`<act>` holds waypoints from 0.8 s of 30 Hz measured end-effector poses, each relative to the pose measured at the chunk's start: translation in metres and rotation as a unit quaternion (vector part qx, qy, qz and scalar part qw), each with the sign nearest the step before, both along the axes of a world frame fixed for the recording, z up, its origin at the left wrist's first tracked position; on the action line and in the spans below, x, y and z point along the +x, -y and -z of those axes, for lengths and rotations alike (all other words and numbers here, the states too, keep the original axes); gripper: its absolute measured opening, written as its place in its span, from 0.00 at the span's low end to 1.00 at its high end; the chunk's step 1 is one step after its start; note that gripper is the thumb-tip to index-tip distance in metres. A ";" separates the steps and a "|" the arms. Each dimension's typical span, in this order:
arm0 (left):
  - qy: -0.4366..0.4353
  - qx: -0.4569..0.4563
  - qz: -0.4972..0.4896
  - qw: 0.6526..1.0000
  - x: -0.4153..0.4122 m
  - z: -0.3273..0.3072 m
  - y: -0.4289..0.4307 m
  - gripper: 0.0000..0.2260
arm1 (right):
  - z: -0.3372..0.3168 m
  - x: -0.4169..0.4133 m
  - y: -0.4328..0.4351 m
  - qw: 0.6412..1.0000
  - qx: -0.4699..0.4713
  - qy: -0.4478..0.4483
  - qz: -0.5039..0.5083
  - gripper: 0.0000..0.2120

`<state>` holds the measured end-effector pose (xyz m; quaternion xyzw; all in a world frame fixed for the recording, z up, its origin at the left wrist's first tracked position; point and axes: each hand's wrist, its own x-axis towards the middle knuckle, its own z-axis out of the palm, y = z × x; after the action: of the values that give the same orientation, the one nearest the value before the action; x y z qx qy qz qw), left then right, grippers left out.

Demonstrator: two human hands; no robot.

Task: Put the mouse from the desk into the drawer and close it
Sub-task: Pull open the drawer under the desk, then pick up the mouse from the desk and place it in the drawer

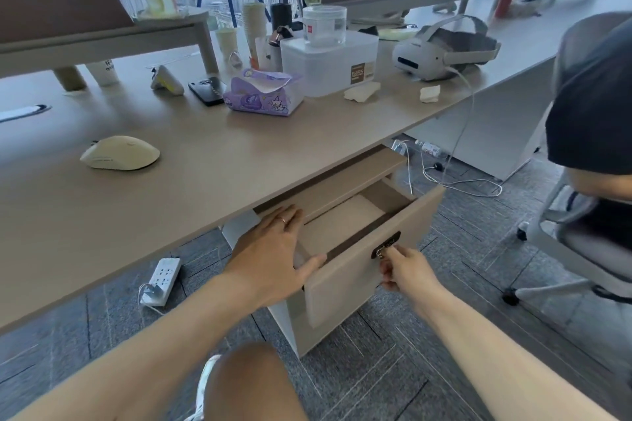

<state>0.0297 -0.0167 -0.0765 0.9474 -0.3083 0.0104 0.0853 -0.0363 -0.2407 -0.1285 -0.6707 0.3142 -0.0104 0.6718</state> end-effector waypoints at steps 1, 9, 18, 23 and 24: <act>-0.007 0.003 -0.002 1.000 0.000 0.000 0.001 0.41 | 0.000 -0.008 0.002 1.000 0.002 0.002 0.001 0.08; -0.023 0.025 -0.033 0.999 -0.013 -0.011 0.010 0.48 | 0.001 -0.055 0.018 1.000 -0.012 -0.001 0.014 0.10; -0.037 0.063 -0.038 0.997 -0.023 -0.010 0.014 0.62 | 0.002 -0.082 0.027 1.000 -0.022 -0.002 0.017 0.10; -0.035 0.072 -0.033 0.996 -0.025 -0.012 0.016 0.61 | 0.003 -0.085 0.029 0.999 -0.038 -0.013 0.010 0.12; -0.037 0.075 -0.033 0.996 -0.025 -0.013 0.016 0.61 | 0.003 -0.085 0.030 0.999 -0.041 -0.018 0.011 0.12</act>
<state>0.0047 -0.0323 -0.0637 0.9604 -0.2738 -0.0449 0.0245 -0.1215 -0.2707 -0.1317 -0.6946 0.3329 -0.0186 0.6374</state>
